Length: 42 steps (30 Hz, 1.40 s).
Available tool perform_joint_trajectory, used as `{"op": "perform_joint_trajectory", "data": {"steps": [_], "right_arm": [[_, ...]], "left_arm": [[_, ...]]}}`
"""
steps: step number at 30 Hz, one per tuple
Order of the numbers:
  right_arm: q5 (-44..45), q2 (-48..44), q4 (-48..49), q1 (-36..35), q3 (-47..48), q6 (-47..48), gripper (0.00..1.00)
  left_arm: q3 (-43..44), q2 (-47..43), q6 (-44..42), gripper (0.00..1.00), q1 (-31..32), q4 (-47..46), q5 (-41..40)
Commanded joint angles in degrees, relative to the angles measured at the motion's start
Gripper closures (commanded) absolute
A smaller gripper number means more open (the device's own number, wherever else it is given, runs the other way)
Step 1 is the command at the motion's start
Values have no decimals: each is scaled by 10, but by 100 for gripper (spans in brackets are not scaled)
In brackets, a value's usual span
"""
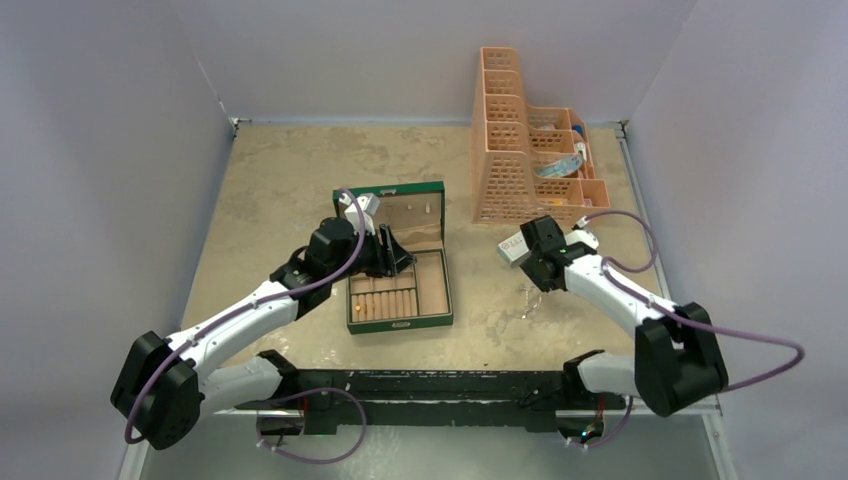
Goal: Organize the mixed jewelry
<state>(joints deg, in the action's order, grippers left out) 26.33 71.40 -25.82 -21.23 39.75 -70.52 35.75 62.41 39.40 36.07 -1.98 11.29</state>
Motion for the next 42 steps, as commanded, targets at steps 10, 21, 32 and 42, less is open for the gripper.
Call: {"op": "perform_joint_trajectory", "data": {"steps": [10,21,32,42], "right_arm": [[-95,59,-80,2,61,159,53],[-80,118,-85,2,82,163,61],[-90,140,-65,2,63,159,65],[-96,132,-51,2,68,158,98]], "left_arm": [[12,1,-16,54,2,-51,8],[3,-9,-28,54,2,-53,-9],[-1,-8,-27,54,2,-53,-14],[2,-13,-24,54,2,-47,-12]]}}
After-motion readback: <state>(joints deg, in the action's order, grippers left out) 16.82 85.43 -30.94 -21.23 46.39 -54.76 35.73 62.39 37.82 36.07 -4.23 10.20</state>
